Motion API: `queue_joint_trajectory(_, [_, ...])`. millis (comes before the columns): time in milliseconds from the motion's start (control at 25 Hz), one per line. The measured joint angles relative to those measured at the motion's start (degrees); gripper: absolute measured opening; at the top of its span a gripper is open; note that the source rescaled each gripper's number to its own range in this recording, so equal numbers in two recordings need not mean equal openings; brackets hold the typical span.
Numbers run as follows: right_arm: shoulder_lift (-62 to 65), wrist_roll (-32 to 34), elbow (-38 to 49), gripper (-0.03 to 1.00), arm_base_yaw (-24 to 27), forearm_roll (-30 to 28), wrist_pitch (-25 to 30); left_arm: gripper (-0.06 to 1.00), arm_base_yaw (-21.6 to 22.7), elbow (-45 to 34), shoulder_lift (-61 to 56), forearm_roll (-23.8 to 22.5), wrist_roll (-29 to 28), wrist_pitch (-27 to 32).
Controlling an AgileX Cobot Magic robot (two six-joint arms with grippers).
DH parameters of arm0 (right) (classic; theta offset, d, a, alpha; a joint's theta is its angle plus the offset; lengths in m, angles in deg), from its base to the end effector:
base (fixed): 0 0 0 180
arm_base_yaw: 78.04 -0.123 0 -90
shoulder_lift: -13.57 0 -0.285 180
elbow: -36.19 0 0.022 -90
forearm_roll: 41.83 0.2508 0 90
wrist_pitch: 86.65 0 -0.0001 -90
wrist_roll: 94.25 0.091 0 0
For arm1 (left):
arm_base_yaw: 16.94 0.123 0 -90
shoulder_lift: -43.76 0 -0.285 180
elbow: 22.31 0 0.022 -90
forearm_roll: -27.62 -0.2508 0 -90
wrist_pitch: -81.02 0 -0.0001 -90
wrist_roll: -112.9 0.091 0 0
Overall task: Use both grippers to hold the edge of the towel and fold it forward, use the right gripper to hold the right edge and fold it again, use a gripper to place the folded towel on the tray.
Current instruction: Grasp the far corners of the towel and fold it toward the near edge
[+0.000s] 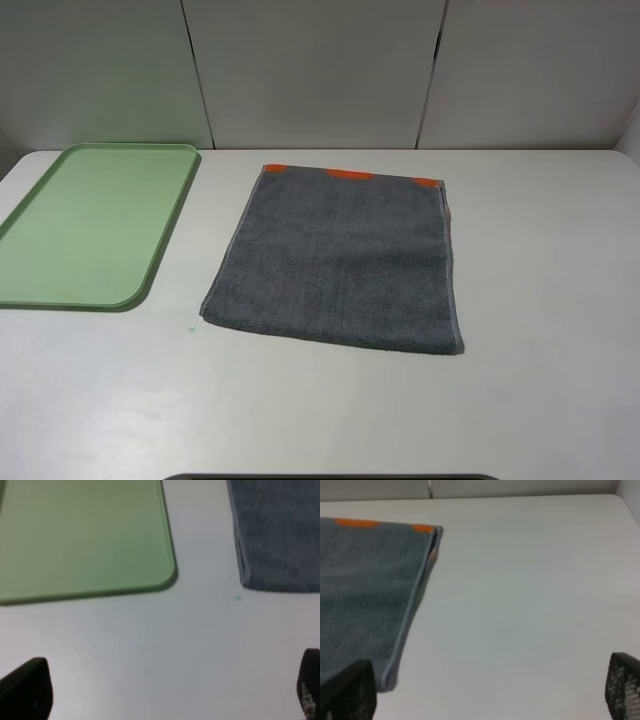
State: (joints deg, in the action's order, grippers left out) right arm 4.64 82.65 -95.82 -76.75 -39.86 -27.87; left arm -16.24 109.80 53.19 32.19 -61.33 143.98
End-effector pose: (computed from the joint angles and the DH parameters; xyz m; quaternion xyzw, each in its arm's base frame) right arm -0.0014 0.0027 0.2830 -0.0136 0.8464 -0.0032 0.5323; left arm -0.0035 -0.0065 0.2779 0.0403 0.8656 -0.0117 0.4989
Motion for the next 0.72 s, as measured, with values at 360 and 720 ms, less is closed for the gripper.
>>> queue_joint_trajectory(360, [-10.26,-5.57,-9.89,1.0,-4.56,3.63,0.23,0.99,-5.65,4.48,10.42,-0.1,5.69,1.51])
queue_joint_trajectory(720, [-23.55,-14.81,-12.29,1.0,-15.9,3.75,0.15,0.99,-18.91,4.99,20.73,-5.42,8.61,1.56])
